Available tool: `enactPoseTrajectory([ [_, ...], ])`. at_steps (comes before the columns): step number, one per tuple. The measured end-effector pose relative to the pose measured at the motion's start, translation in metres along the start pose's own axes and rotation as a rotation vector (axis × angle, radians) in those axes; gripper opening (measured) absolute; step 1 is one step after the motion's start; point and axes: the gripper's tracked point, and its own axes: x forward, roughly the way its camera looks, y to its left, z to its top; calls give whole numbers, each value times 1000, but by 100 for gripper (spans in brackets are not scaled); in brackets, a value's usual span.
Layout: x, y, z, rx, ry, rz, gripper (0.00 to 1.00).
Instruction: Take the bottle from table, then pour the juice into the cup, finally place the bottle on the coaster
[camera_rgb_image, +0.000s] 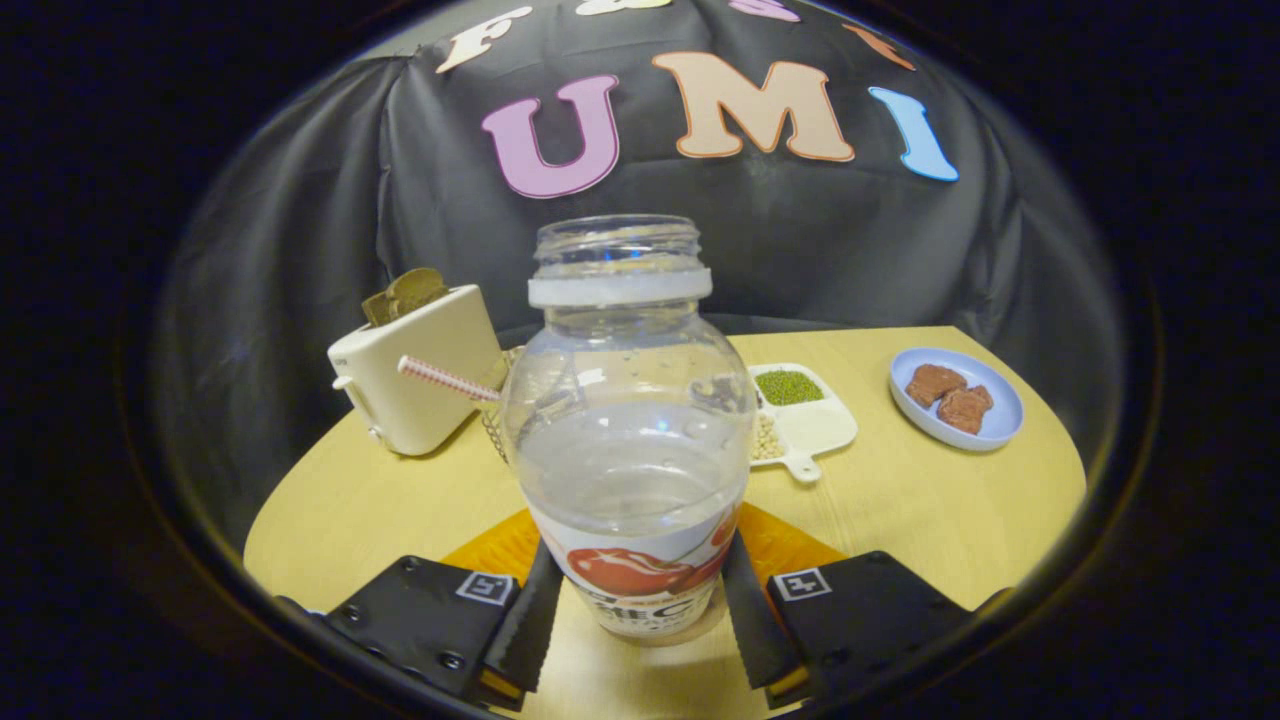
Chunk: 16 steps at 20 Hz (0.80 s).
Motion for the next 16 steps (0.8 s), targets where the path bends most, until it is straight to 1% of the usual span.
enactPoseTrajectory([
  [3, 6, -3, -12, -8, 9, -10, 79],
  [4, 6, -4, -6, 1, -15, -12, 79],
  [8, 10, -7, -7, 16, -23, -20, 79],
  [11, 7, -5, -10, -27, -40, -29, 80],
  [16, 6, -4, -15, -55, -38, -43, 81],
])
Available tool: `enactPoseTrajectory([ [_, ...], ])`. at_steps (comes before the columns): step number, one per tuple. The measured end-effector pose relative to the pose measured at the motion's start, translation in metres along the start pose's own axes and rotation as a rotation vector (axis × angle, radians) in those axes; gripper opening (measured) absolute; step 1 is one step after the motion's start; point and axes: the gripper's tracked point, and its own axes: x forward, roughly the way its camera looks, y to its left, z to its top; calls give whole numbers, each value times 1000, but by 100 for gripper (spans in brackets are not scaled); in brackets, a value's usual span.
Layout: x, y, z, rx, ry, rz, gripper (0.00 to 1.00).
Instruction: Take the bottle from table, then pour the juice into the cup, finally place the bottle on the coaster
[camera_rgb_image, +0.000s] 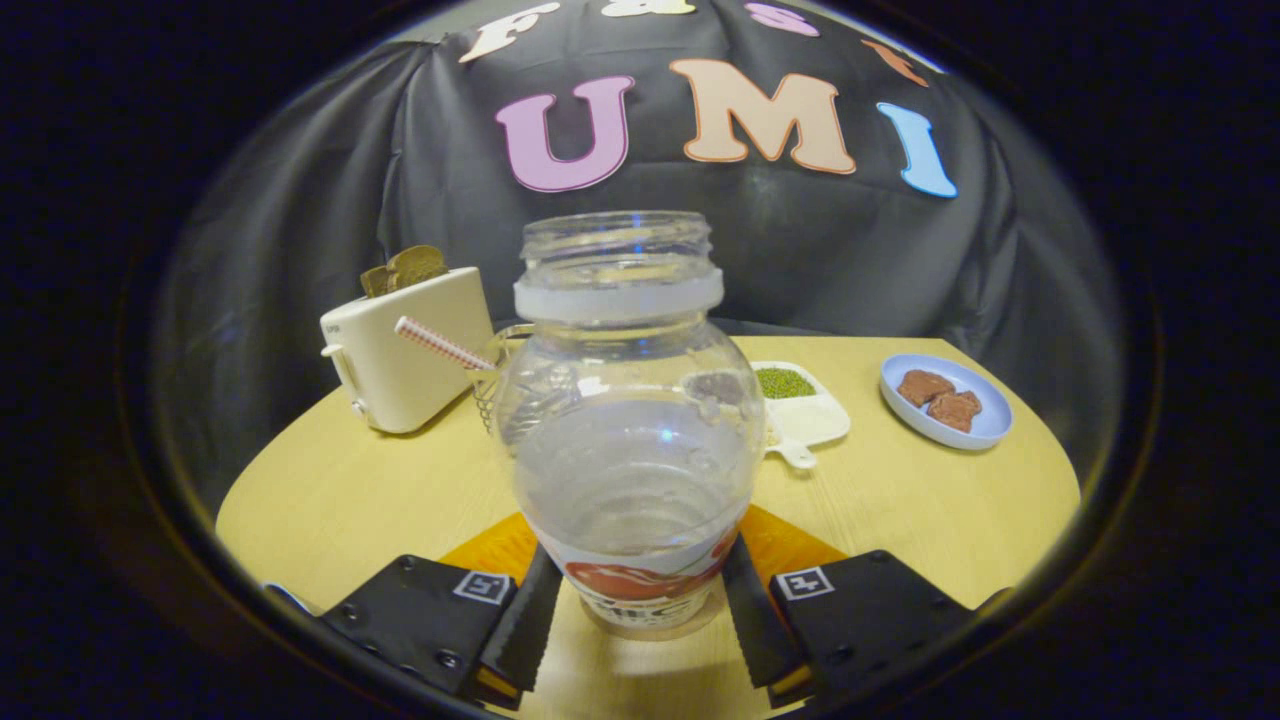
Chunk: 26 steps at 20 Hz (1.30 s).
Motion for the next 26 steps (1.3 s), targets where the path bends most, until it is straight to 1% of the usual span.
enactPoseTrajectory([
  [3, 1, -4, -5, 10, 22, -10, 82],
  [5, 0, -3, -13, 19, 47, -12, 86],
  [8, -1, -2, -8, 15, 38, -3, 91],
  [10, -2, -5, -9, 23, 41, -1, 99],
  [13, -5, -9, -12, 27, 55, 4, 99],
  [20, -24, 2, -29, 15, 123, 64, 99],
  [23, -36, -2, -31, -4, 140, 58, 99],
  [26, -53, -10, -27, 10, 148, 50, 98],
])
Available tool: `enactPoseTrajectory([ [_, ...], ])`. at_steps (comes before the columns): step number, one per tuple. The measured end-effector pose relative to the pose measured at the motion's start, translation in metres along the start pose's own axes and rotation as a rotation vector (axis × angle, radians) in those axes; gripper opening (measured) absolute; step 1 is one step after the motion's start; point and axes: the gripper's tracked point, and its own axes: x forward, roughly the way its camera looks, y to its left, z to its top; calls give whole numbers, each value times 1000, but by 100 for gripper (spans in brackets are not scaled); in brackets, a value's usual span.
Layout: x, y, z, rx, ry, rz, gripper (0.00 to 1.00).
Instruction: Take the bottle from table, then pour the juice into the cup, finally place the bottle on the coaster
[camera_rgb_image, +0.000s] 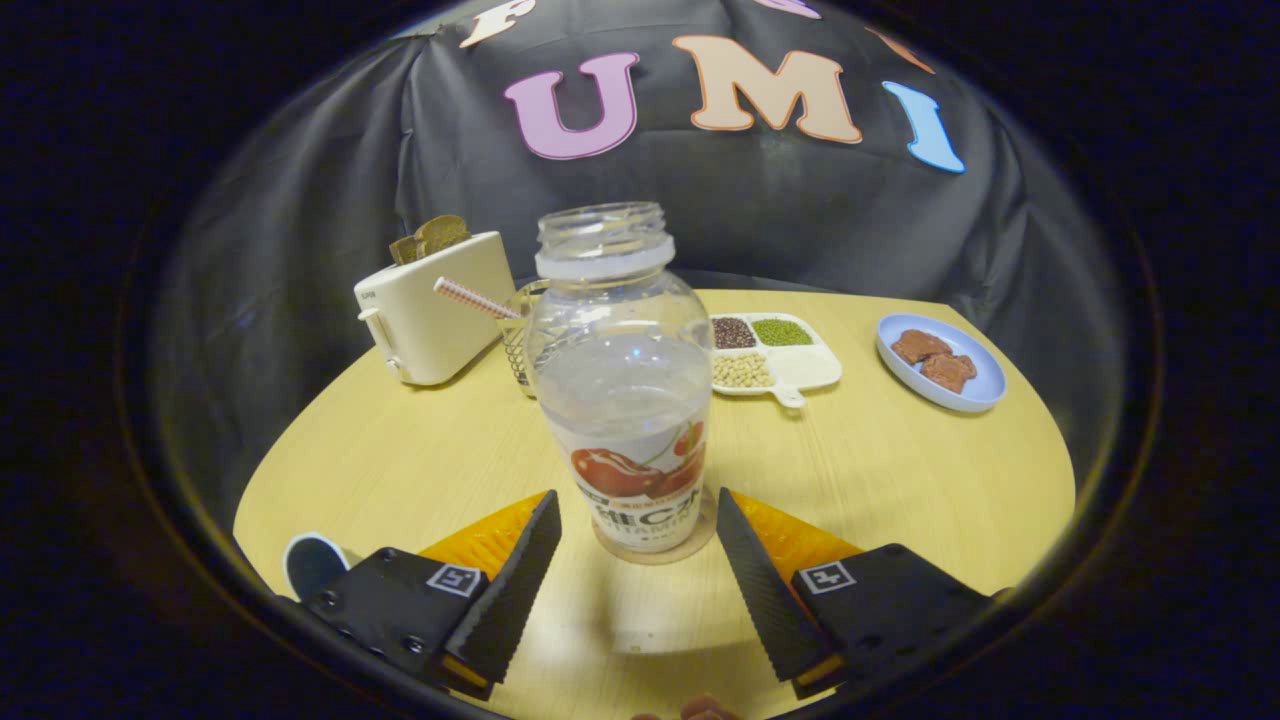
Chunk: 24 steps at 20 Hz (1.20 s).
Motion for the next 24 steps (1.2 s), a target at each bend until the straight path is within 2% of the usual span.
enactPoseTrajectory([
  [7, -105, -14, 25, 128, -40, 7, 98],
  [13, -202, -50, 67, 159, -135, -74, 97],
  [17, -251, -80, 98, 119, -206, -144, 98],
  [24, -305, -106, 132, 84, -289, -141, 98],
])
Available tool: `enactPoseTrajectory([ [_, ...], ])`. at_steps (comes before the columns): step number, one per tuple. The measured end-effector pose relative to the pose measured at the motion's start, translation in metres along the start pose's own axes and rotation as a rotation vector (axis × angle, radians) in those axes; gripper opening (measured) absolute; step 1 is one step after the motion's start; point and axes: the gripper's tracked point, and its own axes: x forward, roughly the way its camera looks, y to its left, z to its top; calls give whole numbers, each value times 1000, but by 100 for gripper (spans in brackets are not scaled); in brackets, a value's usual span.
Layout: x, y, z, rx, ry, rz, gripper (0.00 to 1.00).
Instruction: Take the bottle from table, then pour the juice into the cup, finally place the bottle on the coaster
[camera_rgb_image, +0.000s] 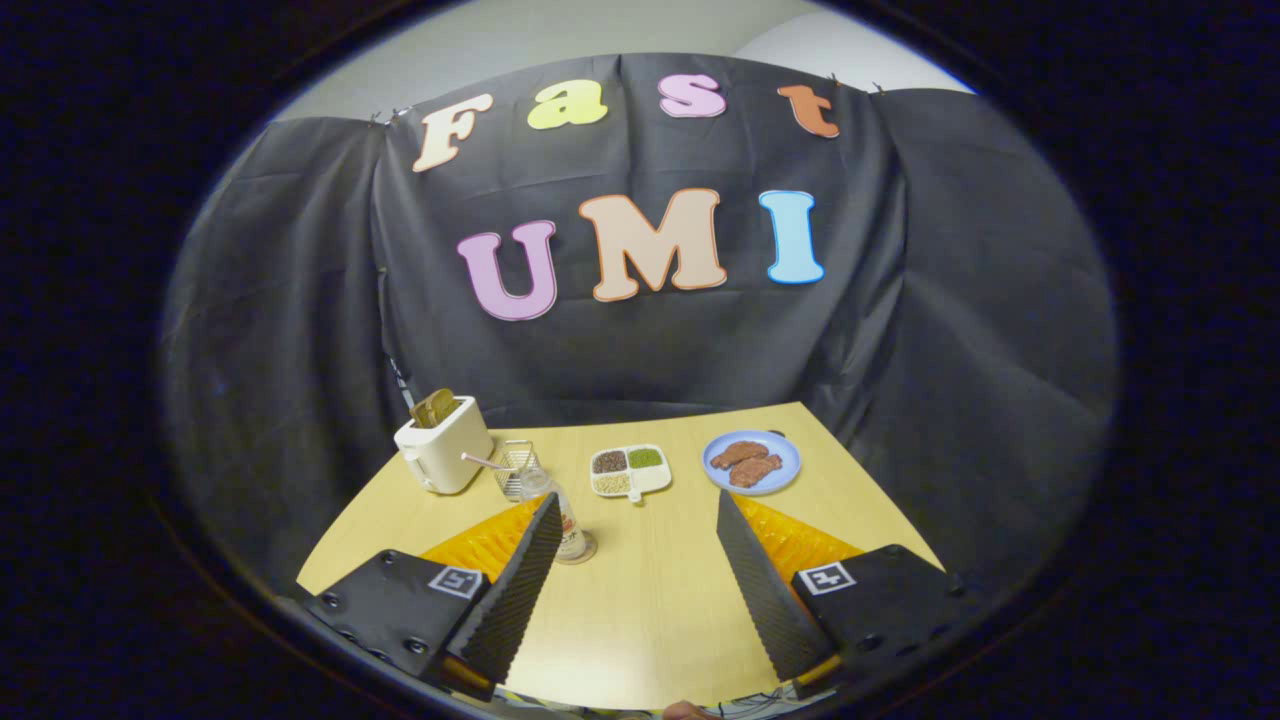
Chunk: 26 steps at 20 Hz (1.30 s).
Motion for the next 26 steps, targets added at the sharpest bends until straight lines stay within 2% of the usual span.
enactPoseTrajectory([
  [9, -9, -26, 19, -42, -31, 20, 98],
  [26, -10, -45, 10, -125, -38, 31, 98],
])
